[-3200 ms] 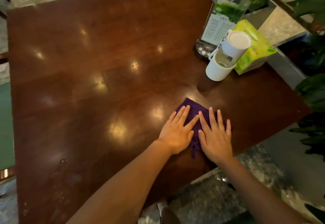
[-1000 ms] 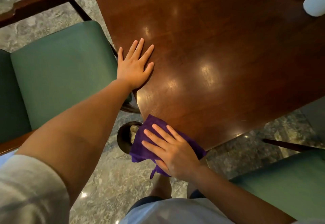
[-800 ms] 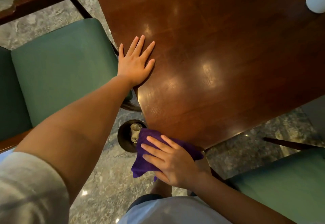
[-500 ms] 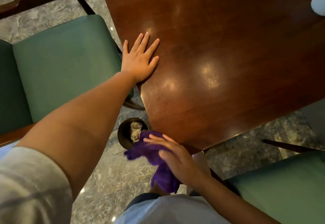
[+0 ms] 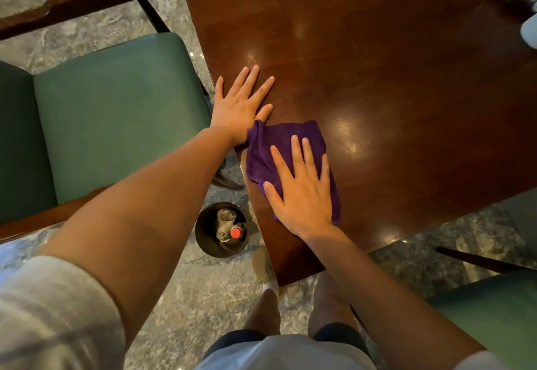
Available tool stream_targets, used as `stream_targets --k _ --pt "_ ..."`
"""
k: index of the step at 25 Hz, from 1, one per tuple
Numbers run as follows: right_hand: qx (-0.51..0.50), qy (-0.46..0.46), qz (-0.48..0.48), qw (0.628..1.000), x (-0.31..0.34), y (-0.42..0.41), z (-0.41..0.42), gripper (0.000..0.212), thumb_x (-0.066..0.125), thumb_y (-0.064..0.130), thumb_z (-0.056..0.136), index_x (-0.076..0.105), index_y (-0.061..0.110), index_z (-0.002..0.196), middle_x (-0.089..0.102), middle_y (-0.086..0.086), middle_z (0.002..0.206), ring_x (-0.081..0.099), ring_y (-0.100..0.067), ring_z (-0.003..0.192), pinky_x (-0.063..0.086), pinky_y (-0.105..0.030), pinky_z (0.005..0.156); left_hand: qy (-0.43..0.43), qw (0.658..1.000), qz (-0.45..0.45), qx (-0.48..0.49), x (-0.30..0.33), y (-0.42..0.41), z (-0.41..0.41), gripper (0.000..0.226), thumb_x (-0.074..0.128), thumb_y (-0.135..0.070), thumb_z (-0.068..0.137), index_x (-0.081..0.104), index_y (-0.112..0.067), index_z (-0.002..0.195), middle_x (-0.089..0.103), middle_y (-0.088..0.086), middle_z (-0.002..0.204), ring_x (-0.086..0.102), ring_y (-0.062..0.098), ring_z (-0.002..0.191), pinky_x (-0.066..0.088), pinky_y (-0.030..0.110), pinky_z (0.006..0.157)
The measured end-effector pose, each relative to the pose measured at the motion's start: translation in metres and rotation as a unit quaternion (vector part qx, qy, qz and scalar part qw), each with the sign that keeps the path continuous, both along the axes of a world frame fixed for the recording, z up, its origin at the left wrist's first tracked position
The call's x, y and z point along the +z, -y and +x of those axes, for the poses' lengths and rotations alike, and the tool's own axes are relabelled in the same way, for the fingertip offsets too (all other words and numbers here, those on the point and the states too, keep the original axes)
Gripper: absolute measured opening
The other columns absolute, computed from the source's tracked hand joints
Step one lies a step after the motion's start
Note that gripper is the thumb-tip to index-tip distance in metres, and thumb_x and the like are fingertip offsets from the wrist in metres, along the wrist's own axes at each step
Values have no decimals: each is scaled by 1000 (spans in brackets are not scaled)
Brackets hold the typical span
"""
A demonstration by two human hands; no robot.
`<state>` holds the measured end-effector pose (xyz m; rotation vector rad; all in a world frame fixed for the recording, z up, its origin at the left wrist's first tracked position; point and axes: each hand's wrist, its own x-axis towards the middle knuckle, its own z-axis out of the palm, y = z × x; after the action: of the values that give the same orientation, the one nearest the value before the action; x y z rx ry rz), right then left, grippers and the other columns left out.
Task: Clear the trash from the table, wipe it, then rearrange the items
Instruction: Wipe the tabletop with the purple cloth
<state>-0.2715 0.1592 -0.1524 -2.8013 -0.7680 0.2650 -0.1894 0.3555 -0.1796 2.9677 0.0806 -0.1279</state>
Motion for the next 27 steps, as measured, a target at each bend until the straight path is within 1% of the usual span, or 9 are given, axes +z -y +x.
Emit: stream_targets --k 4,7,9,10,13,16,19,24,27 --pt "-4 22 -34 999 -4 -5 -6 67 22 57 88 18 25 146 14 -16 156 3 -32 144 11 -57 112 -51 998 -33 0 8 -2 1 53 22 -48 99 8 -35 148 -2 2 160 -7 19 145 -7 55 112" --pt "29 -8 -23 999 0 -1 -5 67 21 60 89 14 26 147 5 -14 157 -6 -29 144 3 -56 113 -92 982 -155 52 31 1 10 48 23 -41 101 22 -28 147 7 3 159 0 19 145 -6 52 114" --pt "57 -54 21 997 6 8 3 61 26 53 92 16 27 147 5 -10 158 -6 -23 145 -2 -51 114 -35 950 -280 131 47 8 5 46 29 -35 101 33 -17 144 24 10 155 16 22 144 9 47 117" --pt "72 -60 43 995 11 15 10 57 32 46 94 20 26 146 10 -8 158 -2 -19 145 -3 -48 114 12 942 -301 150 54 15 -5 46 34 -33 101 35 -14 143 30 12 153 22 24 142 15 43 117" --pt "127 -14 31 991 23 39 30 60 50 27 90 26 19 145 19 -6 156 9 -17 144 -1 -41 114 120 959 -229 115 60 54 -65 52 47 -28 95 35 -11 142 32 15 151 24 28 141 20 39 113" --pt "171 -24 -35 984 25 54 39 63 49 31 93 18 20 147 13 -3 157 4 -16 145 2 -39 116 44 985 -162 38 45 93 -123 62 49 -36 93 25 -15 146 21 14 155 13 28 144 20 45 116" --pt "185 -41 -37 981 24 55 33 58 46 30 96 21 19 146 14 -3 157 6 -16 144 9 -37 116 -14 993 -111 43 28 106 -146 66 44 -44 95 17 -17 148 9 11 158 0 24 146 13 43 118" --pt "152 -44 13 987 27 50 18 42 52 20 93 46 18 135 37 -3 149 26 -16 140 31 -34 110 8 982 -160 97 35 106 -152 58 57 -30 92 35 -11 142 33 10 151 20 22 143 22 33 114" --pt "146 -32 25 988 29 46 16 33 55 17 91 58 14 124 53 -3 136 40 -15 132 37 -31 105 21 978 -177 107 43 102 -156 49 63 -23 88 49 -9 133 50 10 138 37 25 133 34 33 107"
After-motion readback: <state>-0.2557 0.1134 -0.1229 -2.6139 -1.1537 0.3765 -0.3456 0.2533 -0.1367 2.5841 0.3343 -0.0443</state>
